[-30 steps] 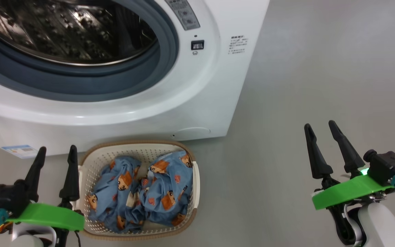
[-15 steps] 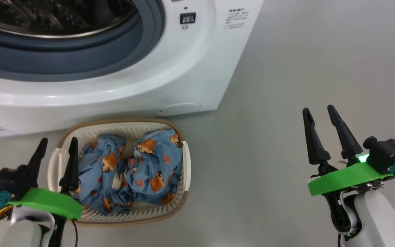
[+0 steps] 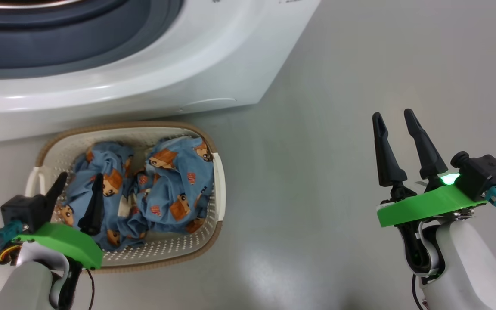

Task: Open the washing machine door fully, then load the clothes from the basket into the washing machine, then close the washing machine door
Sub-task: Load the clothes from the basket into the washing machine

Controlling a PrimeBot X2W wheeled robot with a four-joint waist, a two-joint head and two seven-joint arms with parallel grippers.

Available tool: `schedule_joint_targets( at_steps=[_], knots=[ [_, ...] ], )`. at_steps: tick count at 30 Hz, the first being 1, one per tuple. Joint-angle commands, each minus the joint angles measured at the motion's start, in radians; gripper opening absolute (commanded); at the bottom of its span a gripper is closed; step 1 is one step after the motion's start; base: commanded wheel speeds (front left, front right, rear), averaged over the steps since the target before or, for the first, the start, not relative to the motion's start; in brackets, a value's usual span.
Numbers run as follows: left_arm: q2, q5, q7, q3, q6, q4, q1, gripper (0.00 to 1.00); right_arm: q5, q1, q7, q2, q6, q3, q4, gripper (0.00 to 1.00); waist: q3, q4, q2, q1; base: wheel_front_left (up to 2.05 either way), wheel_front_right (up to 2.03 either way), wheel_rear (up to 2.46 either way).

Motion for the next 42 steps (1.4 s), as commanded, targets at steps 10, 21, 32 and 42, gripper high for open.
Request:
schedule_joint_targets(
  at_steps=[10, 21, 32, 42],
  knots=[
    [0.053, 0.002, 0.027, -0.044, -0.004, 0.131, -0.118, 1.0, -0.019, -0.036, -0.012, 0.023, 0.008, 0.028, -0.03, 1.0, 0.099, -0.042, 0.0, -0.0001, 0.0, 0.0, 0.0],
    [0.081, -0.016, 0.05, -0.122, -0.005, 0.26, -0.211, 1.0, -0.015, -0.066, -0.012, 0.032, 0.008, 0.03, -0.039, 1.0, 0.183, -0.063, 0.0, -0.0001, 0.0, 0.0, 0.0],
    [0.091, 0.027, 0.103, -0.169, 0.013, 0.437, -0.335, 1.0, 0.021, -0.099, -0.012, 0.033, 0.008, 0.067, -0.046, 1.0, 0.231, -0.092, 0.0, -0.0001, 0.0, 0.0, 0.0],
    [0.1, 0.067, 0.163, -0.21, 0.067, 0.563, -0.434, 1.0, 0.053, -0.108, -0.012, 0.033, 0.008, 0.086, -0.061, 1.0, 0.272, -0.13, 0.0, -0.0001, 0.0, 0.0, 0.0]
  ],
)
